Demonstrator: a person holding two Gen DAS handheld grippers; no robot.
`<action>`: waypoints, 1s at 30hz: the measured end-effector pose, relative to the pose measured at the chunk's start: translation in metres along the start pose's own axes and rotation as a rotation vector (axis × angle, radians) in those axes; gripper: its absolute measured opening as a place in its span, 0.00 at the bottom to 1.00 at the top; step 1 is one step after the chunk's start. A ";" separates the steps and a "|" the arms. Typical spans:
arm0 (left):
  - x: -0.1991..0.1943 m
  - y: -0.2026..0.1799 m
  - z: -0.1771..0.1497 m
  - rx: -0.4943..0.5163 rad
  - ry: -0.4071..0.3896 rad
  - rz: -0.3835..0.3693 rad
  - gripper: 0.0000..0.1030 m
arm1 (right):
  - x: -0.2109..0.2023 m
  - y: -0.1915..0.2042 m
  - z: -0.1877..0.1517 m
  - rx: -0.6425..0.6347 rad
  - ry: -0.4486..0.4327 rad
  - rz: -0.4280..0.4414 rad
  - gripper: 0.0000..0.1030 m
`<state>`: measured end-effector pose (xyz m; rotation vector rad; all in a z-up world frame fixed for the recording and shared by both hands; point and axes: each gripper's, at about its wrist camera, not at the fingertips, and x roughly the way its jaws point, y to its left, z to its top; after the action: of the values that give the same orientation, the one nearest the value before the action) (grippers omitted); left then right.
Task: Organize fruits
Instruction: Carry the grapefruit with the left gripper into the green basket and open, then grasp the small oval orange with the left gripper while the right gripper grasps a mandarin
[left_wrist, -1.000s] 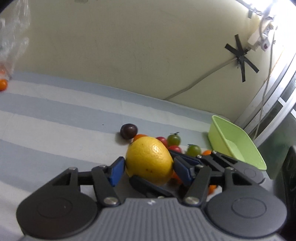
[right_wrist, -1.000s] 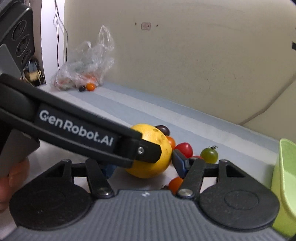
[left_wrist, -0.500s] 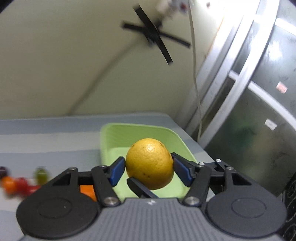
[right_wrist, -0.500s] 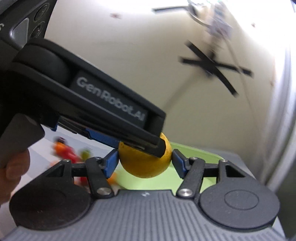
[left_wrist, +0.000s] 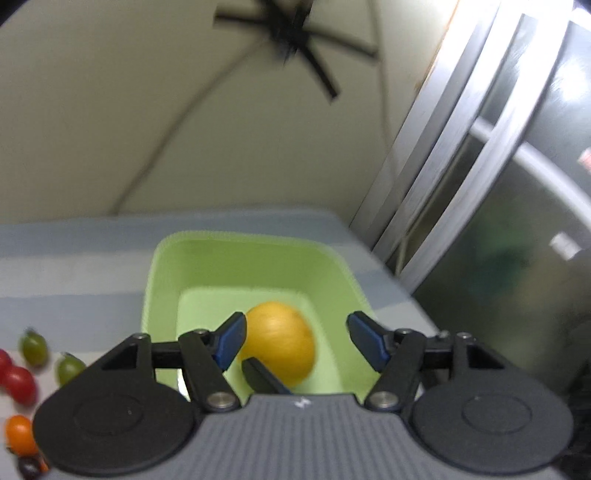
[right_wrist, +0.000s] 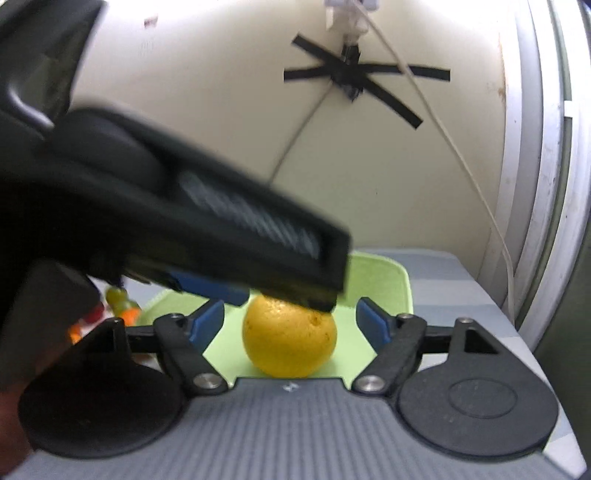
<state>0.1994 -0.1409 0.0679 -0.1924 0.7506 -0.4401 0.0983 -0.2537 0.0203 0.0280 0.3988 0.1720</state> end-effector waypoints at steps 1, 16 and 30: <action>-0.019 0.000 0.000 0.009 -0.043 0.003 0.62 | -0.009 0.008 0.000 0.004 -0.026 0.005 0.78; -0.244 0.113 -0.155 -0.042 -0.263 0.430 0.72 | -0.061 0.044 -0.020 0.070 -0.404 0.056 1.00; -0.199 0.122 -0.199 -0.044 -0.137 0.330 0.74 | -0.089 0.099 -0.055 0.104 -0.041 0.136 1.00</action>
<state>-0.0285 0.0556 0.0080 -0.1353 0.6432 -0.0959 -0.0199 -0.1719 0.0102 0.1612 0.3650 0.2842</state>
